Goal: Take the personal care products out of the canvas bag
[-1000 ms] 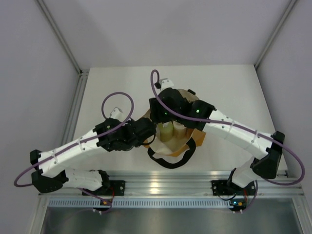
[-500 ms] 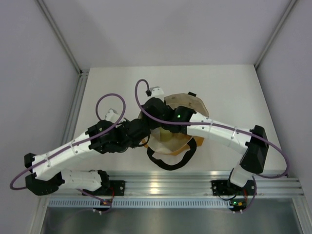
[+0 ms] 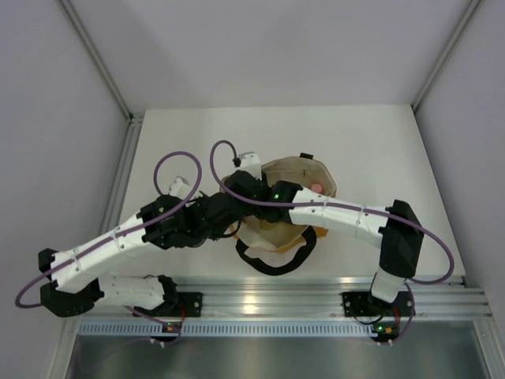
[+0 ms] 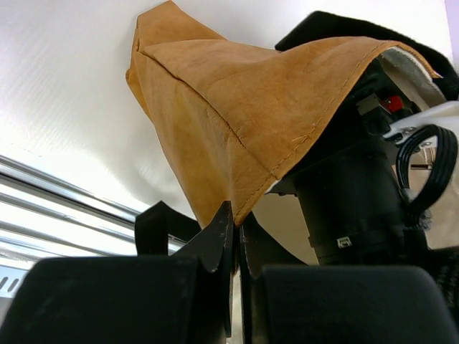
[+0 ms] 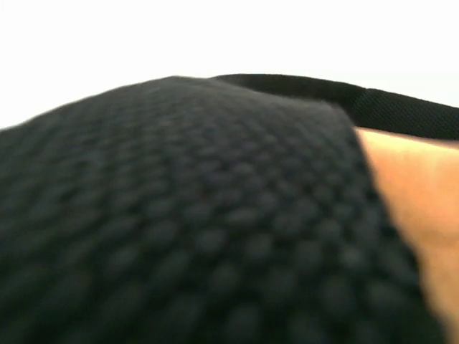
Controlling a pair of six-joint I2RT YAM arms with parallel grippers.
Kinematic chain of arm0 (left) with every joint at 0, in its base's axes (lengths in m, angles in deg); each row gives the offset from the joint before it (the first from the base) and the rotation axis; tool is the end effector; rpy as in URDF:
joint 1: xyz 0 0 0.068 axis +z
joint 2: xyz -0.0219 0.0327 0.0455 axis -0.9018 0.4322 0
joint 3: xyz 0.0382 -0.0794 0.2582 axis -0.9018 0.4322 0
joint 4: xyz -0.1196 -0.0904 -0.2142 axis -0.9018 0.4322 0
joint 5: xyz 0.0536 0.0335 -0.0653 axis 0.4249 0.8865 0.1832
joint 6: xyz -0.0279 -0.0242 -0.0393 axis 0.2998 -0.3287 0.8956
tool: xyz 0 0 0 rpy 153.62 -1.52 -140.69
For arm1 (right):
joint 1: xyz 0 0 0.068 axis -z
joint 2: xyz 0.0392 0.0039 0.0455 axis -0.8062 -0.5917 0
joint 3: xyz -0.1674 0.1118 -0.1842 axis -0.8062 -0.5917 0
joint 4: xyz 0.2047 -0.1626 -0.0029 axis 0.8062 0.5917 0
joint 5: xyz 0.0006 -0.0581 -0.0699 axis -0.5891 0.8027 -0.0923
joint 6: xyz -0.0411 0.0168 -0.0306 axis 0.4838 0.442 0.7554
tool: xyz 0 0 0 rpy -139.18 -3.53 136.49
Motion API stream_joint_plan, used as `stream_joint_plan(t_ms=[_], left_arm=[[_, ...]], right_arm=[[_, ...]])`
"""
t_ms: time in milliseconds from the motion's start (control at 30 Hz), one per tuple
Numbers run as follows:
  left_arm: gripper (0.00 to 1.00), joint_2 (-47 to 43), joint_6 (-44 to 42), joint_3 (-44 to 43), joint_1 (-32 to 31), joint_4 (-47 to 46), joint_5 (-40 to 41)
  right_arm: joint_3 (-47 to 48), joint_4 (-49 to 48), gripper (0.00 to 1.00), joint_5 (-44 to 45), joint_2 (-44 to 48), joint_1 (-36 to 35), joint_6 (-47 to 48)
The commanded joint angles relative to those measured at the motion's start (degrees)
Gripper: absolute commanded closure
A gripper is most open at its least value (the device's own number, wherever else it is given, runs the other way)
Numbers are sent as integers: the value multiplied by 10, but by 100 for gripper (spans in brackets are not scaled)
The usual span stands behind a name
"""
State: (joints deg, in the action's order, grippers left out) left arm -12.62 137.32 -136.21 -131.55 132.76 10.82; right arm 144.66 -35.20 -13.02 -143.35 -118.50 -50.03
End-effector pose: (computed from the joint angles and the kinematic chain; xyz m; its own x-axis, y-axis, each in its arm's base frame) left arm 0.0892 -0.1587 0.3756 -0.4988 -0.7994 -0.3349 -0.5460 0.5899 -0.5948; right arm 0.1787 0.3407 0.2985 -0.6539 -0.1505 -0.7415 -0.3489 0.9296 0.1191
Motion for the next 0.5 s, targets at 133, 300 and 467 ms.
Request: stream_joint_plan(t_ms=[133, 300, 467], left_arm=[[100, -14, 4, 0, -3, 98, -14], [100, -16, 3, 0, -3, 98, -13], [100, -15, 3, -1, -3, 98, -11]], right_arm=[[-13, -23, 37, 8, -43, -13, -17], [-15, -23, 39, 6, -51, -12, -22], [-14, -23, 64, 15, -41, -12, -24]])
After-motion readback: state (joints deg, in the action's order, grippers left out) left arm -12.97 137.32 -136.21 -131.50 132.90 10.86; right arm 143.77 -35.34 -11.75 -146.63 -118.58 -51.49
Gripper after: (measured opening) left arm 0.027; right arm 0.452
